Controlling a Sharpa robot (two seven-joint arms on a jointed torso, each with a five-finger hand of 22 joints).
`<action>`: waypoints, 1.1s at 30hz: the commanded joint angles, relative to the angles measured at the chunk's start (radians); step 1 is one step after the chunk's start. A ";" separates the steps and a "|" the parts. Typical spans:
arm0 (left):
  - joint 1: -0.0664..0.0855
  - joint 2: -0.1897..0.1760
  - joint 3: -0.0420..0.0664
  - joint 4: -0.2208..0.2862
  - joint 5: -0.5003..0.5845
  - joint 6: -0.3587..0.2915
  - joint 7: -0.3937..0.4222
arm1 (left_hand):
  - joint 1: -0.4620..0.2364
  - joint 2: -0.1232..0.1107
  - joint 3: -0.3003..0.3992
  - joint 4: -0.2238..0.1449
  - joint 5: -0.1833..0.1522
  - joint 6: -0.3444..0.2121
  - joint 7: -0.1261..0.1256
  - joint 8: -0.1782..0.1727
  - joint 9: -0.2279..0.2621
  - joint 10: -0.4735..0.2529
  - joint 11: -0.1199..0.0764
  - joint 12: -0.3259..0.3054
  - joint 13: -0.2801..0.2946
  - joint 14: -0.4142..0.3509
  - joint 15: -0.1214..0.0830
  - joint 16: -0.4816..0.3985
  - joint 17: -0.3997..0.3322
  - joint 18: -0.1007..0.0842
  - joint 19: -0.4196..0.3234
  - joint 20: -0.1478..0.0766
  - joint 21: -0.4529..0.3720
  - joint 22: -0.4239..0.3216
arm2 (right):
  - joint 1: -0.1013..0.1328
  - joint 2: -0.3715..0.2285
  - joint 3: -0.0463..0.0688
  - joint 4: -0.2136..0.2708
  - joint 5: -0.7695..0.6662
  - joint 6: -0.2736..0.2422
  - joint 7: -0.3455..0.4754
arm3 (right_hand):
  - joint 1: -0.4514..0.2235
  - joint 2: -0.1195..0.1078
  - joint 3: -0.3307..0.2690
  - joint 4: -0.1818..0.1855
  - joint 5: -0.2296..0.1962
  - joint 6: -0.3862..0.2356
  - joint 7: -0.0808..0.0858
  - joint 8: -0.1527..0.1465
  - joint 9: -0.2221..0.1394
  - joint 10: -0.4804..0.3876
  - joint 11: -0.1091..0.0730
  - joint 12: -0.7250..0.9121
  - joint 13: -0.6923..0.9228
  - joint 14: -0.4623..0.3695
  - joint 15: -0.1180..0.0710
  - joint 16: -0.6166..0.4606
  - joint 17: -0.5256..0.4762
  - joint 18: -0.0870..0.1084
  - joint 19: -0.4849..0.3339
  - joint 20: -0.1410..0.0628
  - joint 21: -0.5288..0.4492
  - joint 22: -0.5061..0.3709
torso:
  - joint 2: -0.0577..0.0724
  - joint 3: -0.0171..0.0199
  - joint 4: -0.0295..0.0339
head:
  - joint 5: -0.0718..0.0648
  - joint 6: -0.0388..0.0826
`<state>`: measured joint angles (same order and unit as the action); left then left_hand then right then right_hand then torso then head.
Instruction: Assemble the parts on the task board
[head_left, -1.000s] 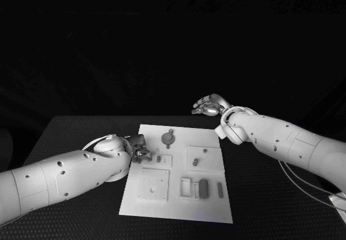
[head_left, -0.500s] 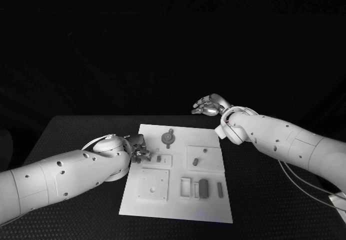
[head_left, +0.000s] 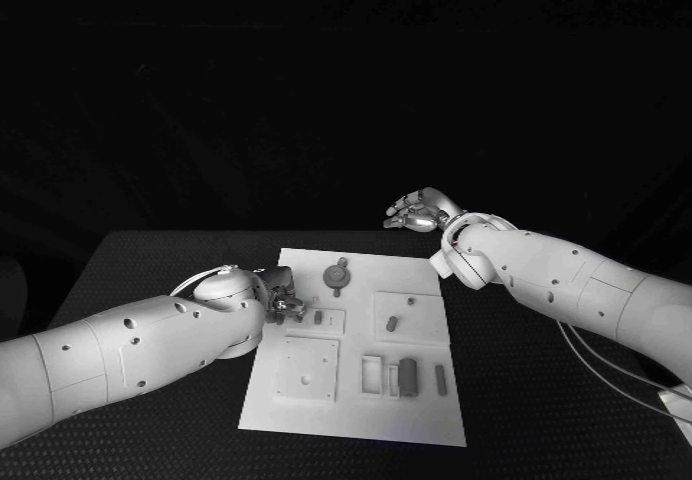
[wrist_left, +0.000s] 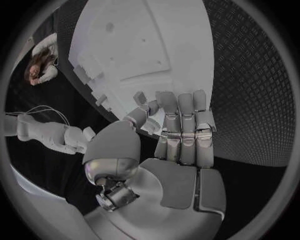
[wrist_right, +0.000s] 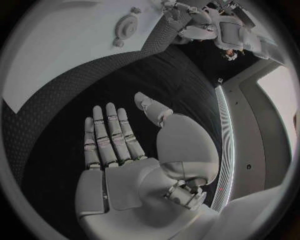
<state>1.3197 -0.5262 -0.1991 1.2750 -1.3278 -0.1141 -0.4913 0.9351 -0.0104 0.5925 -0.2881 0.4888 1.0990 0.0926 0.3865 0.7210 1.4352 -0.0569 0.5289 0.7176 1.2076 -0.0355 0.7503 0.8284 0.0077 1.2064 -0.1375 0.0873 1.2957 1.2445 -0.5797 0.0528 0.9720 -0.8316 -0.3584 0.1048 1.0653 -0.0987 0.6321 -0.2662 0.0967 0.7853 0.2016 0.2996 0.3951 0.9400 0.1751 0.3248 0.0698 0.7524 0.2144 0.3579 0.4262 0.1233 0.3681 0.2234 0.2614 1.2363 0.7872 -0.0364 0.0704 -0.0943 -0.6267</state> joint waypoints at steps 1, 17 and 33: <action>-0.010 0.015 -0.007 0.001 -0.047 0.086 -0.023 | 0.001 -0.009 0.007 0.000 0.013 0.072 -0.065 -0.002 -0.007 0.006 -0.016 0.004 0.001 0.004 -0.001 0.003 0.001 0.016 0.006 0.002 0.003 0.002 | 0.000 0.002 0.000 -0.001 -0.002 0.012 0.011 | -0.005 -0.002 0.000 0.002 -0.002 -0.005 0.012 0.005 -0.002 0.000 0.005 -0.005 -0.001 -0.009 -0.001 -0.004 0.002 -0.015 0.006 -0.002 -0.004 0.001 | 0.000 0.0001 -0.0006 | 0.001 0.001; -0.010 0.034 -0.007 0.003 -0.087 0.133 -0.035 | -0.012 -0.019 0.001 0.004 0.071 0.087 -0.077 0.026 0.007 0.015 -0.027 0.046 0.024 0.019 -0.007 0.040 -0.004 0.023 0.025 -0.004 0.024 0.035 | 0.000 0.000 0.000 0.002 -0.002 0.011 0.010 | -0.006 -0.002 0.000 0.002 -0.002 -0.005 0.012 0.006 -0.002 0.000 0.005 -0.005 -0.001 -0.009 -0.001 -0.004 0.002 -0.015 0.006 -0.002 -0.005 0.003 | 0.000 -0.0005 0.0005 | 0.000 -0.003; -0.009 0.025 -0.008 -0.007 -0.036 0.067 -0.042 | -0.096 -0.095 -0.012 0.109 -0.228 -0.029 -0.037 -0.018 0.003 -0.059 0.006 0.031 -0.010 -0.051 -0.005 0.040 -0.091 0.007 -0.026 -0.001 -0.005 0.030 | 0.000 -0.002 0.000 0.002 -0.001 0.010 0.009 | -0.007 -0.003 -0.001 0.002 -0.002 -0.005 0.012 0.006 -0.003 0.000 0.006 -0.006 -0.001 -0.010 -0.001 -0.005 0.002 -0.015 0.007 -0.001 -0.007 0.004 | 0.000 -0.0002 0.0004 | -0.001 -0.002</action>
<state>1.3202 -0.5016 -0.2002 1.2667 -1.4009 -0.0557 -0.5326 0.8426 -0.0947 0.5811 -0.1809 0.2636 1.0763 0.0536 0.3760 0.7392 1.3809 -0.0500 0.5649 0.7081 1.1588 -0.0407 0.7890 0.7385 0.0236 1.1862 -0.1395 0.0851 1.3078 1.2444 -0.5816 0.0528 0.9728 -0.8316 -0.3581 0.1046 1.0653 -0.0987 0.6322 -0.2662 0.0967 0.7853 0.2016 0.2996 0.3935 0.9400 0.1751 0.3248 0.0698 0.7523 0.2144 0.3580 0.4277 0.1232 0.3681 0.2234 0.2574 1.2391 0.7868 -0.0370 0.0713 -0.0959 -0.6305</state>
